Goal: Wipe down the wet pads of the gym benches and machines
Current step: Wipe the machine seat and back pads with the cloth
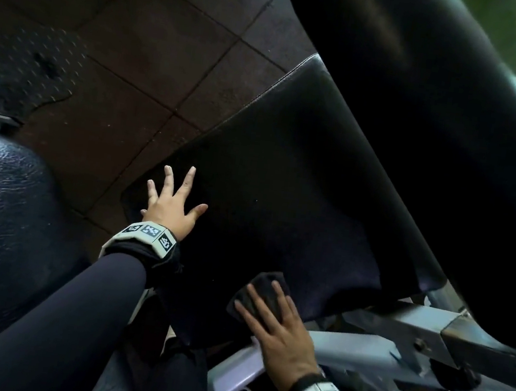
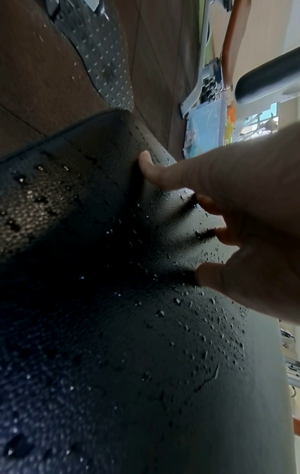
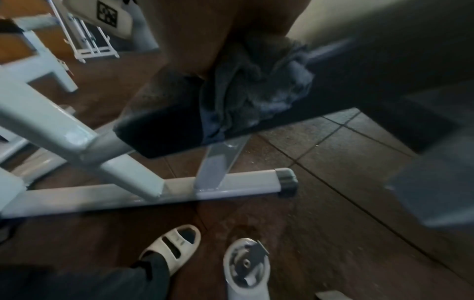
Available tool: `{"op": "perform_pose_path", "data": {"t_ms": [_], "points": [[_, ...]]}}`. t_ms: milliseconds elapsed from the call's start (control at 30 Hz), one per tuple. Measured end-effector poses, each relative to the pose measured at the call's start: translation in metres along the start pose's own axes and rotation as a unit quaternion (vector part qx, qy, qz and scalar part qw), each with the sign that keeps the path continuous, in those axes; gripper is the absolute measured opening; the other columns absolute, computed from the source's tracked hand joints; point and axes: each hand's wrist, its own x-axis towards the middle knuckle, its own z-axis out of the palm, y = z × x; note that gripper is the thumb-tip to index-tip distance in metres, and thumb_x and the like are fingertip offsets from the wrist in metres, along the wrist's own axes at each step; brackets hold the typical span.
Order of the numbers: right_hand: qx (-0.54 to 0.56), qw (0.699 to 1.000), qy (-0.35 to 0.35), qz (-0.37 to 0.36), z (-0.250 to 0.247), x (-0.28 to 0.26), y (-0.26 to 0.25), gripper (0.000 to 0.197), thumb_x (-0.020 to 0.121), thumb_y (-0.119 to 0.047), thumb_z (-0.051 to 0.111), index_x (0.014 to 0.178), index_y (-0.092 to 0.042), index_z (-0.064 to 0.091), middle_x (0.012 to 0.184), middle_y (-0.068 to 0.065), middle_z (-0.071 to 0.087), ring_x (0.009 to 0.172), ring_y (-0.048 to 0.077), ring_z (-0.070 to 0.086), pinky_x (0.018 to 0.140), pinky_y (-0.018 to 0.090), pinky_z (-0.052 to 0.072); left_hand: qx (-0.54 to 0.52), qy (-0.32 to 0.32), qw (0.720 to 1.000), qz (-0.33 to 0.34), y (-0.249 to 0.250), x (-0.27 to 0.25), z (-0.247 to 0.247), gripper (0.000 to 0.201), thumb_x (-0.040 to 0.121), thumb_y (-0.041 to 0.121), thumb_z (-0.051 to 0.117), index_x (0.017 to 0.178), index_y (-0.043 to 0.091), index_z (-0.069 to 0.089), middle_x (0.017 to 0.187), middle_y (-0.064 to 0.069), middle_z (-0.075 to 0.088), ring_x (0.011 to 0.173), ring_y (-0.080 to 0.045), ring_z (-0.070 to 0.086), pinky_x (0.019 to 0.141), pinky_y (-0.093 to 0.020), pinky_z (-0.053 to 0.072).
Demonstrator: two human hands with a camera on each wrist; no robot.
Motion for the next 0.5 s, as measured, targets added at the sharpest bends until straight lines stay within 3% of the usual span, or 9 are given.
{"op": "perform_pose_path", "data": {"t_ms": [133, 200, 300, 400, 500], "points": [[0.011, 0.996, 0.045, 0.077, -0.015, -0.032, 0.042, 0.07, 0.078, -0.023, 0.041, 0.145, -0.034, 0.027, 0.154, -0.003, 0.023, 0.143, 0.033, 0.013, 0.113, 0.042, 0.016, 0.0, -0.001, 1.0, 0.0, 0.0, -0.001, 0.0, 0.075, 0.092, 0.052, 0.047, 0.146, 0.047, -0.006, 0.159, 0.002, -0.016, 0.144, -0.039, -0.011, 0.112, -0.06, 0.021], [0.019, 0.99, 0.043, 0.13, -0.03, -0.023, 0.061, 0.075, 0.073, -0.019, 0.041, 0.145, -0.035, 0.027, 0.154, -0.001, 0.023, 0.143, 0.035, 0.012, 0.114, 0.043, 0.014, -0.001, -0.002, 1.0, -0.002, 0.0, -0.001, -0.001, 0.075, 0.092, 0.052, 0.047, 0.146, 0.048, -0.006, 0.159, 0.003, -0.016, 0.144, -0.038, -0.011, 0.111, -0.061, 0.021], [0.044, 0.978, 0.081, 0.187, -0.043, 0.013, 0.072, 0.065, 0.08, -0.02, 0.04, 0.143, -0.033, 0.031, 0.152, 0.002, 0.029, 0.141, 0.04, 0.013, 0.114, 0.047, 0.015, 0.0, -0.004, 1.0, -0.003, 0.001, -0.001, -0.001, 0.075, 0.092, 0.052, 0.047, 0.146, 0.048, -0.006, 0.159, 0.004, -0.017, 0.144, -0.037, -0.012, 0.111, -0.062, 0.021], [0.058, 0.971, 0.112, 0.202, -0.05, 0.061, 0.063, 0.058, 0.082, -0.021, 0.043, 0.139, -0.03, 0.041, 0.148, 0.004, 0.036, 0.139, 0.044, 0.016, 0.112, 0.051, 0.019, 0.002, -0.005, 1.0, -0.003, 0.001, 0.0, 0.0, 0.075, 0.093, 0.052, 0.046, 0.146, 0.048, -0.007, 0.159, 0.003, -0.016, 0.144, -0.038, -0.011, 0.112, -0.061, 0.02], [0.07, 0.979, 0.097, 0.167, -0.053, 0.093, 0.035, 0.058, 0.079, -0.018, 0.041, 0.137, -0.028, 0.047, 0.147, 0.005, 0.038, 0.138, 0.044, 0.015, 0.112, 0.051, 0.016, 0.008, -0.002, 1.0, -0.002, 0.001, 0.0, 0.0, 0.075, 0.093, 0.052, 0.046, 0.146, 0.047, -0.007, 0.159, 0.001, -0.015, 0.144, -0.04, -0.01, 0.112, -0.061, 0.019]]}}
